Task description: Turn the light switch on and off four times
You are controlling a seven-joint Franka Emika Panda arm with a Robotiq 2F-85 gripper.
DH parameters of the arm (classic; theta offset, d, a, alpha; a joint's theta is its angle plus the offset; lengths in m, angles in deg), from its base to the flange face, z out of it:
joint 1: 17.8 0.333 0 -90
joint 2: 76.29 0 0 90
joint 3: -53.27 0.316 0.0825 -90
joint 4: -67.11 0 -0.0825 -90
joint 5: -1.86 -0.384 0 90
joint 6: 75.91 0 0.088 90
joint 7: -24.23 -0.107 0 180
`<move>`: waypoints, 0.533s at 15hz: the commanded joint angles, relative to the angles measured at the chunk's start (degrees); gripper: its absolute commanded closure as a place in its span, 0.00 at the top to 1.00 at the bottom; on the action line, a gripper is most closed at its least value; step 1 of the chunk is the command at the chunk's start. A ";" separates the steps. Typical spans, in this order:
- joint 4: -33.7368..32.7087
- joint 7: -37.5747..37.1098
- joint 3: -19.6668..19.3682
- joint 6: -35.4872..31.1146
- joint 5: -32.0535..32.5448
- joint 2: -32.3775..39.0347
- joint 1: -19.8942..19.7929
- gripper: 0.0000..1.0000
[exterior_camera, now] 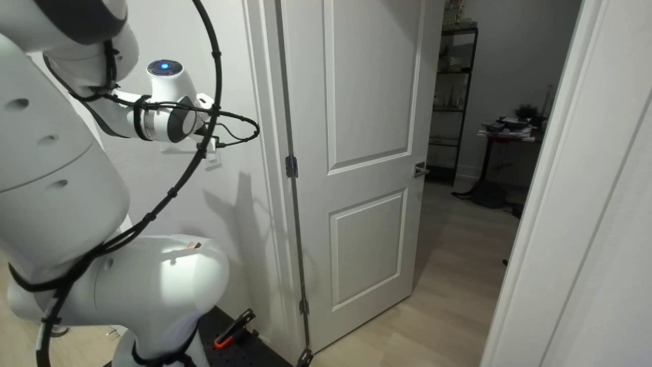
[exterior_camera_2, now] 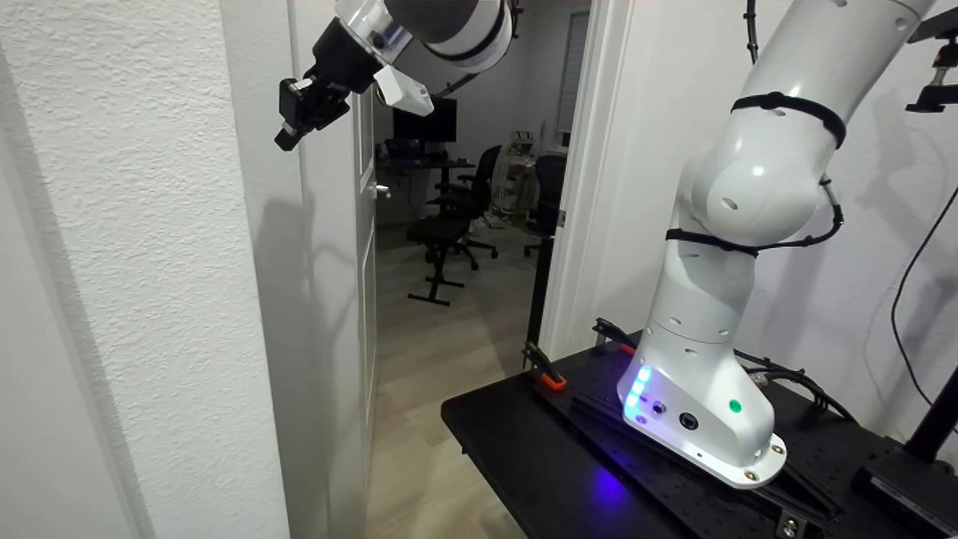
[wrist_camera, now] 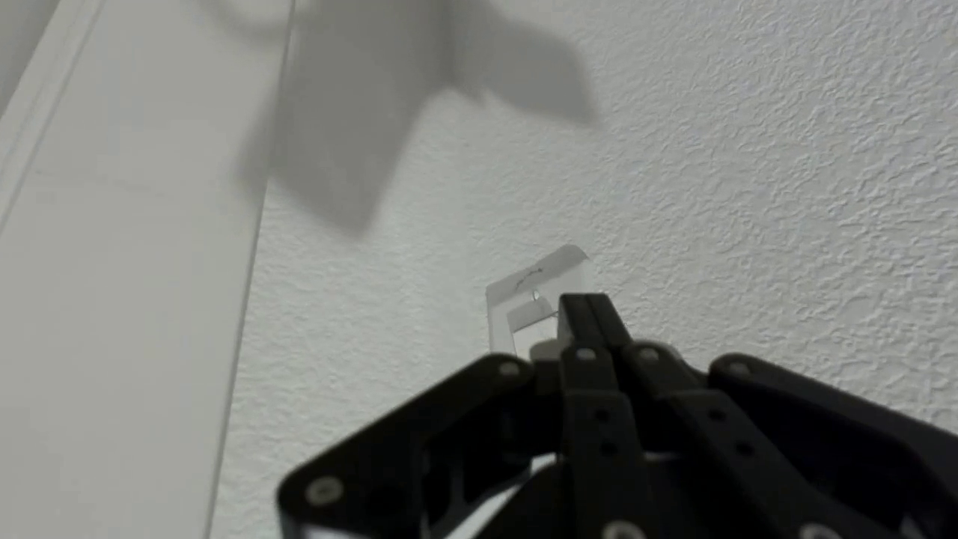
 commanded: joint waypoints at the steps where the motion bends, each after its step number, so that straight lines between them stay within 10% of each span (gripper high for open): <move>1: -2.96 -3.00 1.90 -4.05 1.65 5.02 -1.73 0.00; 8: -5.33 -5.03 3.19 -9.87 4.86 11.37 -4.56 0.00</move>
